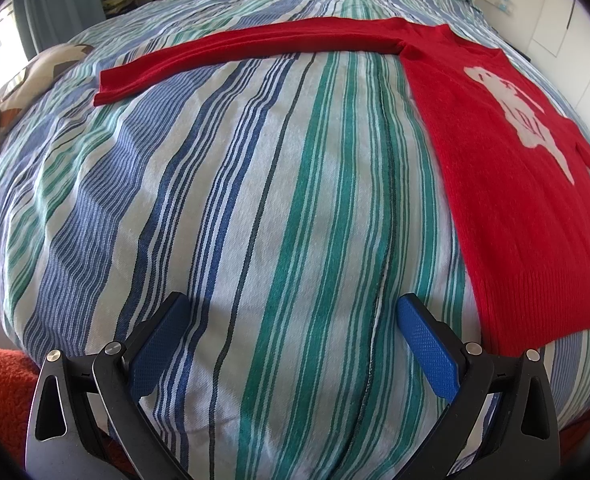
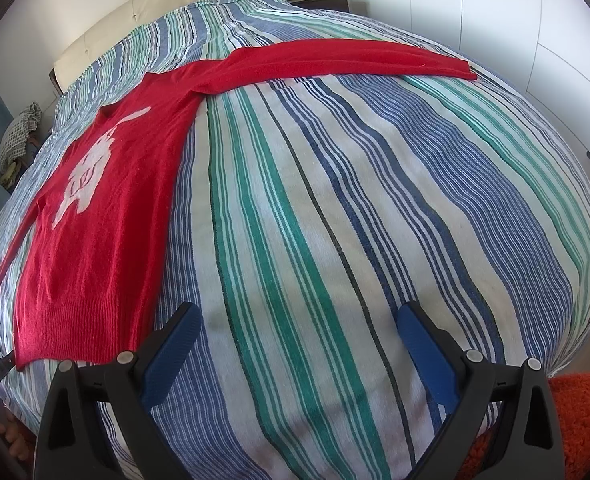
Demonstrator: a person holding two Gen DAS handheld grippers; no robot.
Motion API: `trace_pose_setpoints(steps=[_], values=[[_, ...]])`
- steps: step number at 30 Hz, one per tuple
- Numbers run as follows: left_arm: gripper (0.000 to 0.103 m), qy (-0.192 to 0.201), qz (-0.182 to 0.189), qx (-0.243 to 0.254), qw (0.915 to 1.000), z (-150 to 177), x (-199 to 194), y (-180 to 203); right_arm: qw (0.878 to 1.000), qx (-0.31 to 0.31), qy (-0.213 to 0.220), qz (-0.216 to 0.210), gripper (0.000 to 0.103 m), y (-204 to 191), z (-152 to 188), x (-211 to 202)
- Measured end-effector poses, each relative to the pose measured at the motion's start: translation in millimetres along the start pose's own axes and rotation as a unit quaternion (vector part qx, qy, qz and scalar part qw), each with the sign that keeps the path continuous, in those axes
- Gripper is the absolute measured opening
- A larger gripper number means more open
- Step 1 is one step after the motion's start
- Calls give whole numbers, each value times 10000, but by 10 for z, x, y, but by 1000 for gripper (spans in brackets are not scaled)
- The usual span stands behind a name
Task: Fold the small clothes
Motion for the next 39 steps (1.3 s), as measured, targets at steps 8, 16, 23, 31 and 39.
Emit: trace_pose_setpoints(steps=[8,16,23,31,39], values=[[103,3,-4,-1,10000,1,-1,-2,10000,-25,-13,10,98,-3,-3,7],[103,83,-31,-56,9999,-4,-50,-12,10000,-8,-18,-11,99,7,-4,1],[103,90,-71,-5,9999,12,-39,8,10000,-39,-30,-9,101,-6,0,6],[103,96,-74,-1,9999,17,-41,12,10000,-34,-35,-13,101,-6,2,5],[102,150,-95,-4,9998,-4,-81,17,10000,-8,-42,-31,101,-3,-6,15]])
Point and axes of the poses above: each gripper's, at about its wrist camera, not at the fingertips, and x roughly the way its jaws point, y to its right, z to its underside, the point moved 2 cm from there along x, roughly the way its jaws point, and after that the axes turned 14 degrees about y, right-handed, at the moved point
